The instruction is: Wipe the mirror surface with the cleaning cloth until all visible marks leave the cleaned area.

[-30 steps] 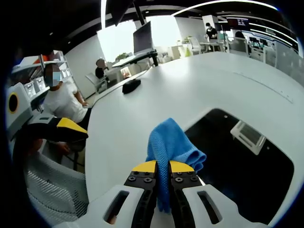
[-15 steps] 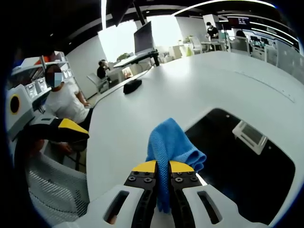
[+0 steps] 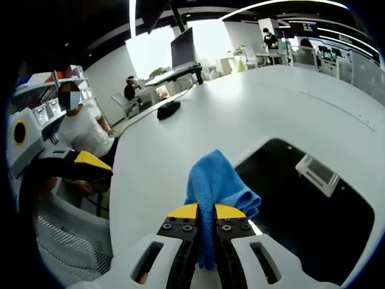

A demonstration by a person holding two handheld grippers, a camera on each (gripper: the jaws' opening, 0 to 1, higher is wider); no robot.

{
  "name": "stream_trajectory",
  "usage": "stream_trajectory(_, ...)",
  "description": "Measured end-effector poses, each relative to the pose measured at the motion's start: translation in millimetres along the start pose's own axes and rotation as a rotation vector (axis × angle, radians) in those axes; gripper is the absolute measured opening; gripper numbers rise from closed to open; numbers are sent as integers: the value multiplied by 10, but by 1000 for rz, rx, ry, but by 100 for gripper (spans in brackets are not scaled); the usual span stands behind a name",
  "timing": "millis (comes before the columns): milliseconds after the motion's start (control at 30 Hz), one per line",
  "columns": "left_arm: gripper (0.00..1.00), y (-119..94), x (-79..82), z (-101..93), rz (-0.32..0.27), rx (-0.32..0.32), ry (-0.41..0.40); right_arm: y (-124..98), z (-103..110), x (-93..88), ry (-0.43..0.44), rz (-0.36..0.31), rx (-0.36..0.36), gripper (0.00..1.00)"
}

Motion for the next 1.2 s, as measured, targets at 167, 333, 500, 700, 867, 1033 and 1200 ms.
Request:
stream_trajectory(167,95,3,0,3,1,2,-1,7,-20,14,1,-2,3,3)
stream_trajectory(333,95,4,0,8,2,4,-4,13,-51,30,3,-4,5,3)
stream_trajectory(500,95,4,0,13,2,5,-7,15,-57,42,5,-6,7,3)
stream_trajectory(700,95,6,0,10,4,3,-6,20,-99,59,12,-15,5,3)
stream_trajectory(867,95,8,2,15,4,5,-7,21,-137,77,13,-20,0,3)
stream_trajectory(1033,95,10,2,17,4,6,-9,15,-170,99,14,-24,-9,3)
stream_trajectory(1200,95,10,3,23,2,10,-12,18,-203,112,16,-28,-7,3)
Point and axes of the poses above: the point that each gripper's makers call its tool centre point, and the gripper's own axes: y roughly forward along the fingers, z roughly to its left, x roughly out of its top, the point moved 6 cm from there along -y, roughly backward along the fingers, and after that the axes turned 6 degrees about x, right-handed, at the moved point
